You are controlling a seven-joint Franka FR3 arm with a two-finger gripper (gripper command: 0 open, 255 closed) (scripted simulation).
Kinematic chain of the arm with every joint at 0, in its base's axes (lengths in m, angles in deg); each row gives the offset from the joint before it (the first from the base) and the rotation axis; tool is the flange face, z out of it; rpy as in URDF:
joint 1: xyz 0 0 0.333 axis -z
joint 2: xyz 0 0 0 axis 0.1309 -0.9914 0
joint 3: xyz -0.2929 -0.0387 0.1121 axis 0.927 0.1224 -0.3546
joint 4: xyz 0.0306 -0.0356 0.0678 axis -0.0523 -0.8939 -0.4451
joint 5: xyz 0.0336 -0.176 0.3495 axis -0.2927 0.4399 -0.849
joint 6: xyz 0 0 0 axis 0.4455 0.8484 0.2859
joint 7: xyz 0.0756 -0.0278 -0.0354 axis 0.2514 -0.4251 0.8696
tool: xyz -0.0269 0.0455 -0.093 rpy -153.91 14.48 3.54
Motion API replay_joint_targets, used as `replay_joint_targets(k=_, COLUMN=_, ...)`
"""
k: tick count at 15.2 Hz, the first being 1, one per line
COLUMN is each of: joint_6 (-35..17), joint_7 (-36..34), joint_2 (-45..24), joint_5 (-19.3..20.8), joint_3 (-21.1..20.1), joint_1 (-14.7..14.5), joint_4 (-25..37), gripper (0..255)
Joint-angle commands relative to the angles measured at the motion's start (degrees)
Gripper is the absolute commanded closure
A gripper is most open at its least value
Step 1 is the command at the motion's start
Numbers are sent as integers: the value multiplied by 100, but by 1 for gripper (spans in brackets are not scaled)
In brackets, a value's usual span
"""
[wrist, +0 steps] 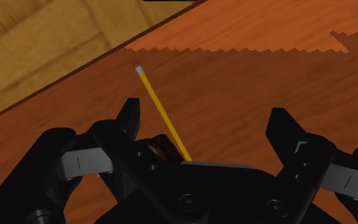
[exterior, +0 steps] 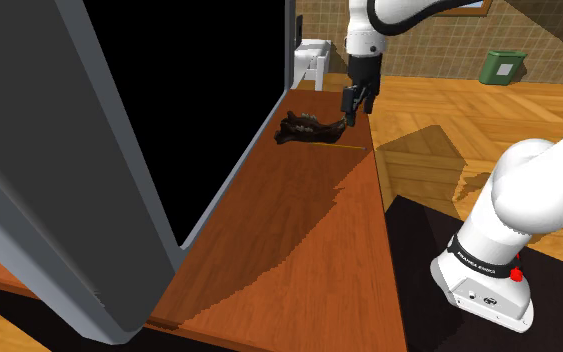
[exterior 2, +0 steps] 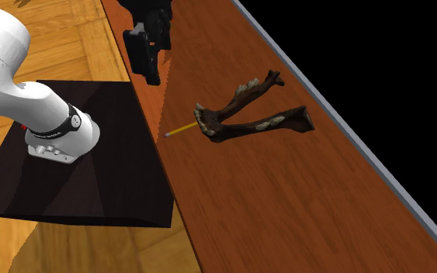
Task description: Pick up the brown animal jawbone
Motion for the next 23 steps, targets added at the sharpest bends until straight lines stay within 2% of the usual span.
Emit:
replay_joint_targets(k=1, joint_6=-228, joint_7=128, joint_2=-416, joint_5=74, joint_3=88, joint_1=46, joint_4=201, gripper=0)
replay_joint_targets(k=7, joint_6=-770, joint_7=460, joint_2=-1725, joint_5=193, joint_3=296, joint_1=147, joint_4=985, gripper=0)
replay_joint_targets(k=13, joint_6=-1066, joint_7=784, joint_2=-3019, joint_5=203, joint_3=443, joint_1=243, joint_4=2004, gripper=0)
replay_joint_targets(k=22, joint_6=-1628, joint_7=742, joint_2=-3214, joint_5=214, joint_3=451, joint_1=250, joint_4=1636, gripper=0)
replay_joint_targets(k=23, joint_6=-1640, joint_7=729, joint_2=-3218, joint_5=212, joint_3=444, joint_1=243, joint_4=1626, gripper=255)
